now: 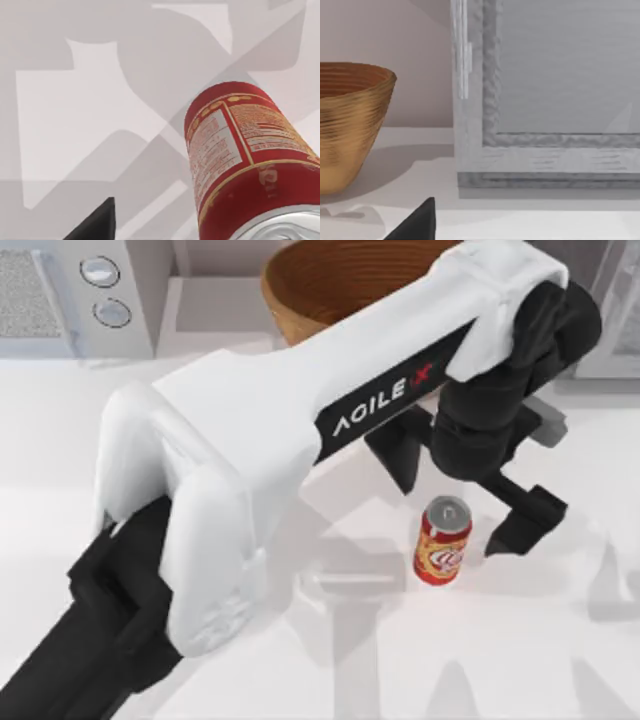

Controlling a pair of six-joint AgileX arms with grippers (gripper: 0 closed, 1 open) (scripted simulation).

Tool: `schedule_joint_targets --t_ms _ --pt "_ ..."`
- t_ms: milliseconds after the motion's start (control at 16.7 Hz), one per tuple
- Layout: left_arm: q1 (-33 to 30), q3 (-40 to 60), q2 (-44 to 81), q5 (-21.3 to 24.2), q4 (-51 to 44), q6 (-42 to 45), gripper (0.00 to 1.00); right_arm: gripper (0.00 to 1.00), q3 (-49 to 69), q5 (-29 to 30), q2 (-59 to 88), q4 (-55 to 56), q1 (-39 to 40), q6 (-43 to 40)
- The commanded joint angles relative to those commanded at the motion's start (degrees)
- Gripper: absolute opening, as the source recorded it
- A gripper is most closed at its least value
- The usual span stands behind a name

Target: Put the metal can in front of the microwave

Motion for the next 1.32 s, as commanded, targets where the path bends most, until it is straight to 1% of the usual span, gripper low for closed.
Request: schedule_joint_targets --t_ms 180,300,600,1320 --pt "-0.02 -9.42 -2.69 -0.03 6.61 -0.07 1.0 1.0 0.0 0.0 0.0 0.0 0.0 0.0" --pt "-0.07 -12.87 -3.55 -0.04 9.33 -0.11 1.0 1.0 0.0 0.0 0.0 0.0 0.0 0.0" --pt "-0.07 -13.87 -3.82 -0.05 10.2 -0.12 1.0 1.0 0.0 0.0 0.0 0.0 0.0 0.0" --pt "-0.07 -13.87 -3.82 -0.05 10.2 -0.12 0.1 1.0 0.0 0.0 0.0 0.0 0.0 0.0"
